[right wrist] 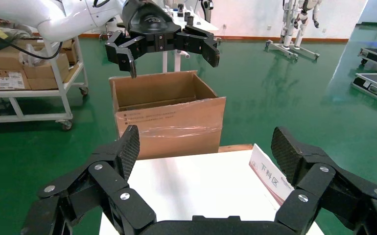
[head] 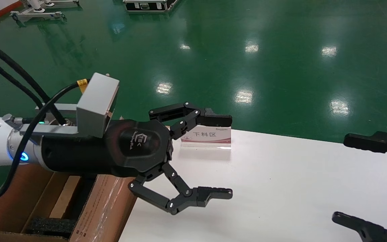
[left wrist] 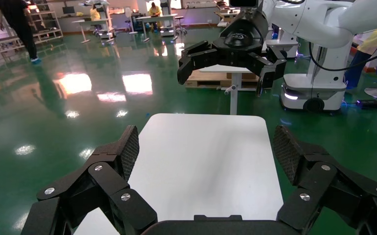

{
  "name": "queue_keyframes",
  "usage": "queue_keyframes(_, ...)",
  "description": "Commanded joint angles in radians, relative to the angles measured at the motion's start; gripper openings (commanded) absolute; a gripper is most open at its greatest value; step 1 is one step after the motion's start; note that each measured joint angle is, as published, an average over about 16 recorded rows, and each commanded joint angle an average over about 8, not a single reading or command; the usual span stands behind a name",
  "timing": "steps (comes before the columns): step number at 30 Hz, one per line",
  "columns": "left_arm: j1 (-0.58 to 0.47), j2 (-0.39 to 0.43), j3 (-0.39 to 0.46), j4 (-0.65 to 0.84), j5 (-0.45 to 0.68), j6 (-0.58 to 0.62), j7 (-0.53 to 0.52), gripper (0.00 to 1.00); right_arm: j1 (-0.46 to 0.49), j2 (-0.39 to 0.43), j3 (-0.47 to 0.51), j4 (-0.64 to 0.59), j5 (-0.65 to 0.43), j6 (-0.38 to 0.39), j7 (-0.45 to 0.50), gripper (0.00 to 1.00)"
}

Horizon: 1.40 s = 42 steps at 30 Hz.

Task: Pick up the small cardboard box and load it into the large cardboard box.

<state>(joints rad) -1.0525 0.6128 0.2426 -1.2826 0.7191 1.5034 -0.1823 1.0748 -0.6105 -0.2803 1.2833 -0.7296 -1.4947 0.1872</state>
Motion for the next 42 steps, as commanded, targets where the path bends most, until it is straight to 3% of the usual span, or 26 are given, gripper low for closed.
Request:
queue_keyframes(1, 0.001, 0.000, -0.002, 0.000, -0.001, 0.001, 0.000, 1.00, 0.000, 0.000, 0.000, 0.000, 0.000, 0.000, 0.000, 1.00)
queue_keyframes(10, 0.001, 0.000, -0.001, 0.000, -0.002, 0.000, 0.001, 1.00, 0.000, 0.000, 0.000, 0.000, 0.000, 0.000, 0.000, 1.00)
queue_keyframes(18, 0.001, -0.001, 0.000, 0.000, -0.002, 0.000, 0.001, 1.00, 0.000, 0.000, 0.000, 0.000, 0.000, 0.000, 0.000, 0.00)
queue_keyframes(42, 0.000, -0.002, 0.002, 0.000, -0.004, -0.001, 0.003, 1.00, 0.000, -0.001, 0.001, 0.001, -0.001, -0.001, 0.000, 0.00)
